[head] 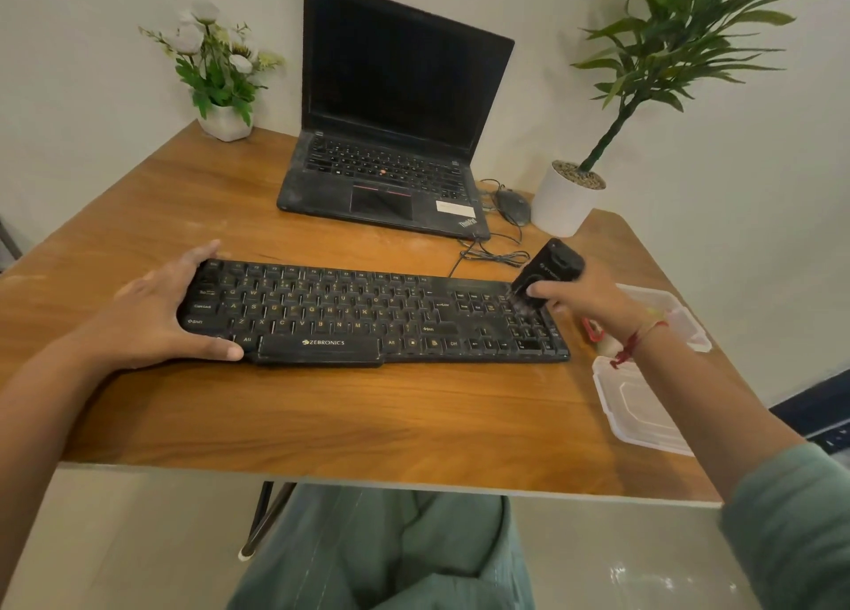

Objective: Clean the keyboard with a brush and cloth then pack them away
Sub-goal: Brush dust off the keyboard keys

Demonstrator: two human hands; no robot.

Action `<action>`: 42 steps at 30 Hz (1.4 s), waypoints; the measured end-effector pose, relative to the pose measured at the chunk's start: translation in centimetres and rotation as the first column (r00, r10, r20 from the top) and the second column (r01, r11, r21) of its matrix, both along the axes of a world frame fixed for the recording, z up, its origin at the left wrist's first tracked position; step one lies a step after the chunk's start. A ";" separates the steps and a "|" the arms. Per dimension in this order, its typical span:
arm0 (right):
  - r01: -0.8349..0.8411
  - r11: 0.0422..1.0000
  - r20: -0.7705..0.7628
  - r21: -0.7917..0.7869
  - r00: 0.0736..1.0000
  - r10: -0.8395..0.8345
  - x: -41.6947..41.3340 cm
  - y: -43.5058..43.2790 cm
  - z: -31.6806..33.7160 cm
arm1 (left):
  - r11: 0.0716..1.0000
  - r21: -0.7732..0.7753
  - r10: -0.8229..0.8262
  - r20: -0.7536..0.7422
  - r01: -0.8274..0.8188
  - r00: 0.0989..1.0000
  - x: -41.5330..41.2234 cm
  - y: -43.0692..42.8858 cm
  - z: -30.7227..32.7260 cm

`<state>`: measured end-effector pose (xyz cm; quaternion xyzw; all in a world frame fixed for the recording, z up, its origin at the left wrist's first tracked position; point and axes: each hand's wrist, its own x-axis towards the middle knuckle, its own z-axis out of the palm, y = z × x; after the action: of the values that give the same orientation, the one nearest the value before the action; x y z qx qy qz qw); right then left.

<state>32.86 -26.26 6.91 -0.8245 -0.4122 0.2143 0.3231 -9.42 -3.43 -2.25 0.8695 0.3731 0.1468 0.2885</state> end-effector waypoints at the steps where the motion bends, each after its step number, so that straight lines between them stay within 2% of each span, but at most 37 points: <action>1: 0.069 0.997 0.101 0.030 0.992 -0.071 0.6 0.0 0.1 | 1.000 -0.003 0.000 0.004 0.000 1.000 0.0 0.0 0.1; 3: 0.158 0.984 0.247 0.088 0.953 -0.175 0.9 -0.1 0.0 | 1.000 0.003 0.008 0.009 -0.008 1.000 -0.1 -0.2 0.1; 4: 0.166 0.981 0.230 0.102 0.955 -0.186 0.7 -0.2 -0.2 | 1.000 0.010 0.010 0.009 -0.010 1.000 -0.1 -0.2 0.1; 7: 0.020 1.000 0.052 0.004 0.998 -0.020 -0.7 -0.1 -0.7 | 1.000 0.024 0.014 0.005 -0.015 1.000 0.0 -0.4 0.1; 9: -0.038 0.999 -0.108 -0.024 0.994 0.035 -1.0 -0.1 -0.3 | 1.000 0.021 0.012 -0.007 -0.012 1.000 0.0 -0.3 0.2; 10: -0.033 0.999 -0.095 -0.026 0.995 0.030 -0.8 -0.1 0.0 | 1.000 0.025 0.008 -0.020 -0.007 1.000 0.0 -0.3 0.2; 12: 0.040 0.999 0.178 -0.032 0.984 -0.034 0.0 -0.1 0.3 | 0.999 0.046 -0.004 -0.043 0.006 0.999 0.0 -0.2 0.2; 13: 0.092 0.996 0.315 -0.018 0.946 -0.081 0.2 -0.2 0.3 | 0.998 0.056 -0.007 -0.046 0.009 0.999 0.0 -0.2 0.2; 14: 0.118 0.993 0.383 0.002 0.917 -0.110 0.2 -0.2 0.1 | 0.998 0.067 -0.008 -0.047 0.012 0.999 0.0 -0.3 0.2; 16: 0.069 0.998 0.306 -0.009 0.950 -0.063 -0.6 -0.2 -0.3 | 0.996 0.086 -0.005 -0.052 0.010 0.999 0.1 -0.4 0.2; 18: -0.066 0.997 0.082 -0.046 0.994 0.069 -1.8 -0.2 -0.3 | 0.997 0.083 0.004 -0.050 0.000 0.999 0.1 -0.4 0.2; 20: -0.114 0.993 -0.104 -0.036 0.988 0.110 -1.9 -0.3 0.0 | 0.997 0.074 0.004 -0.050 0.000 0.999 0.1 -0.3 0.3; 21: -0.088 0.996 -0.080 -0.024 0.993 0.086 -1.5 -0.3 0.0 | 0.998 0.070 -0.004 -0.053 0.008 0.999 0.1 -0.2 0.2; 22: -0.028 0.999 0.035 -0.016 0.999 0.029 -0.9 -0.2 0.2 | 0.998 0.064 -0.008 -0.056 0.012 0.998 0.1 -0.2 0.2; 24: 0.088 0.996 0.360 -0.014 0.930 -0.077 -0.1 0.0 0.1 | 0.998 0.057 -0.003 -0.059 0.006 0.998 0.0 -0.2 0.2; 25: 0.108 0.994 0.414 -0.015 0.905 -0.092 -0.1 0.0 -0.1 | 0.998 0.055 0.001 -0.060 0.003 0.998 0.1 -0.2 0.2; 26: 0.089 0.995 0.385 -0.037 0.920 -0.068 -0.3 0.1 -0.4 | 0.998 0.057 0.004 -0.060 0.000 0.998 0.1 -0.3 0.2; 27: 0.035 0.997 0.285 -0.064 0.959 -0.015 -0.7 0.2 -0.5 | 0.998 0.058 0.005 -0.057 -0.001 0.998 0.1 -0.4 0.3; 28: -0.027 0.996 0.130 -0.086 0.991 0.038 -1.0 0.2 -0.4 | 0.998 0.056 0.005 -0.054 -0.002 0.999 0.1 -0.5 0.3; 30: -0.099 0.992 -0.146 -0.074 0.985 0.087 -1.2 0.0 0.2 | 0.999 0.045 0.005 -0.048 -0.003 0.999 0.1 -0.5 0.5; 31: -0.088 0.994 -0.143 -0.065 0.987 0.078 -0.9 -0.2 0.4 | 0.999 0.036 0.003 -0.049 -0.001 0.999 0.2 -0.6 0.6; 34: 0.086 0.996 0.204 -0.025 0.976 -0.079 0.2 -0.3 0.4 | 1.000 0.026 -0.004 -0.049 0.006 0.999 0.2 -0.5 0.5; 35: 0.102 0.995 0.238 -0.014 0.966 -0.096 0.0 -0.4 0.3 | 1.000 0.029 -0.005 -0.049 0.006 0.999 0.2 -0.5 0.5; 40: -0.078 0.994 -0.060 -0.073 0.995 0.074 -1.4 -0.7 0.2 | 0.999 0.040 0.004 -0.053 -0.002 0.999 0.1 -0.4 0.5; 42: -0.014 0.999 0.029 -0.044 0.999 0.015 -0.6 -0.9 0.5 | 0.999 0.039 -0.011 -0.048 0.013 0.999 0.2 -0.2 0.4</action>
<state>32.30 -27.19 7.37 -0.8315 -0.4179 0.2136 0.2972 -9.21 -3.66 -1.88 0.8804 0.3719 0.1316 0.2631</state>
